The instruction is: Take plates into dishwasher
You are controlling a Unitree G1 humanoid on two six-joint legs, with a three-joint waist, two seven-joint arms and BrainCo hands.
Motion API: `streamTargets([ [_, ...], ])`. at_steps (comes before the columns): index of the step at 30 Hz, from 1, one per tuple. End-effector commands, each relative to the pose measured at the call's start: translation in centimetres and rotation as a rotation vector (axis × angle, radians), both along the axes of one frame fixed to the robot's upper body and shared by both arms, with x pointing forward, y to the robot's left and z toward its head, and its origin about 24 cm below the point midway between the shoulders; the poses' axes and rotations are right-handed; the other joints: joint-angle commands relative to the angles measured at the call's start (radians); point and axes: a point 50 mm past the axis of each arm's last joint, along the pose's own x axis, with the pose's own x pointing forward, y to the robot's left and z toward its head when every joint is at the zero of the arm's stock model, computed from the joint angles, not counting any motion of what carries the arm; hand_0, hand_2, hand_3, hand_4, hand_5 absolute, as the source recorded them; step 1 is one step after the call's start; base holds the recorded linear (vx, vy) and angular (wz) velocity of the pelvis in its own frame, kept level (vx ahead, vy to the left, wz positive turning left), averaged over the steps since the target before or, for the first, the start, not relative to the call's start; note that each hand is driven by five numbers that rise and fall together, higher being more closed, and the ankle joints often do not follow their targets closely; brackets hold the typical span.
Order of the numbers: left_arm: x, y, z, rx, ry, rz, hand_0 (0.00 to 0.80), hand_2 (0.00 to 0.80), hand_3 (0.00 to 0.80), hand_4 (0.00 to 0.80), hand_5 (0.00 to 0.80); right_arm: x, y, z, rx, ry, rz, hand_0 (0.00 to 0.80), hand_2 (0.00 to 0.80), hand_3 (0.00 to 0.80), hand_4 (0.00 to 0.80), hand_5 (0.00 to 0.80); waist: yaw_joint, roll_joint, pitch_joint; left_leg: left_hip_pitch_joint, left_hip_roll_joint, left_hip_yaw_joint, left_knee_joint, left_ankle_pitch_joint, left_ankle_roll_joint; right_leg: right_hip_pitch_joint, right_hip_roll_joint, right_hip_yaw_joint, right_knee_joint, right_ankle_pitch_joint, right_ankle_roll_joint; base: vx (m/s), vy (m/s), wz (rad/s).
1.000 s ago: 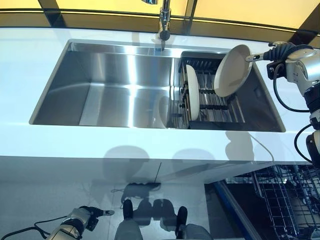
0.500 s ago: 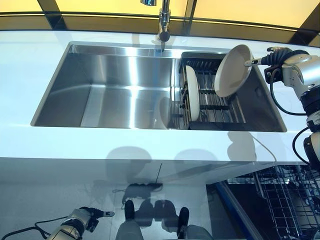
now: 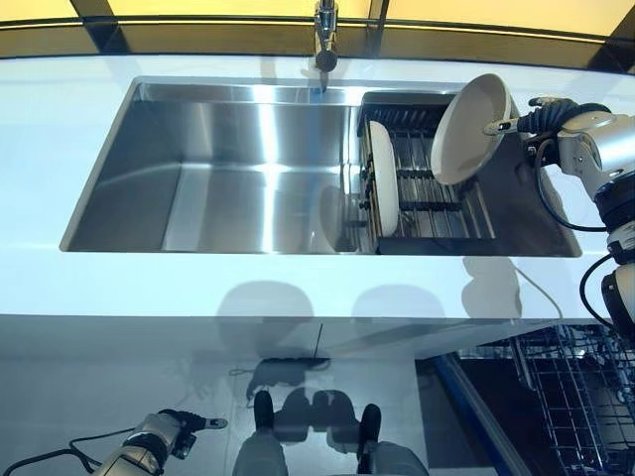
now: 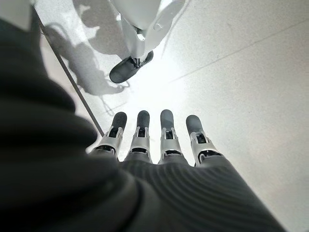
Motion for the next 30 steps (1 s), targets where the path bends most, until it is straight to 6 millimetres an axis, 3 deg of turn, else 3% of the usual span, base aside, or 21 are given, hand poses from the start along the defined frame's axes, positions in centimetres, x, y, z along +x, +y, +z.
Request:
streamTargets([
  [1, 2.0, 1.7, 1.7, 0.066, -0.033, -0.006, 0.000, 0.000, 0.000, 0.000, 0.000, -0.5, 0.1, 4.2, -0.059, -0.147, -0.002, 0.000, 0.000, 0.000, 0.000, 0.000, 0.010, -0.044, 0.073, 0.013, 0.014, -0.001, -0.003, -0.041, -0.027, -0.028, -0.053, 0.030, 0.002, 0.007, 0.064, 0.000, 0.000, 0.00],
  [16, 3.1, 1.3, 2.1, 0.059, -0.053, 0.015, 0.000, 0.000, 0.000, 0.000, 0.000, -0.1, 1.5, 4.4, -0.047, -0.200, 0.031, 0.000, 0.000, 0.000, 0.000, 0.000, 0.015, -0.028, 0.114, -0.011, 0.004, -0.008, -0.003, -0.037, -0.023, -0.051, -0.057, 0.020, 0.013, 0.007, 0.062, -0.004, 0.005, 0.01],
  [30, 2.7, 1.1, 1.8, 0.058, -0.042, 0.050, 0.000, 0.000, 0.000, 0.000, 0.000, 0.0, 2.3, 4.9, 0.043, -0.305, -0.023, 0.000, 0.000, 0.000, 0.000, 0.000, 0.017, -0.020, 0.128, -0.022, 0.003, -0.011, -0.003, -0.034, -0.022, -0.063, -0.058, 0.022, 0.012, 0.012, 0.061, 0.000, 0.000, 0.00],
])
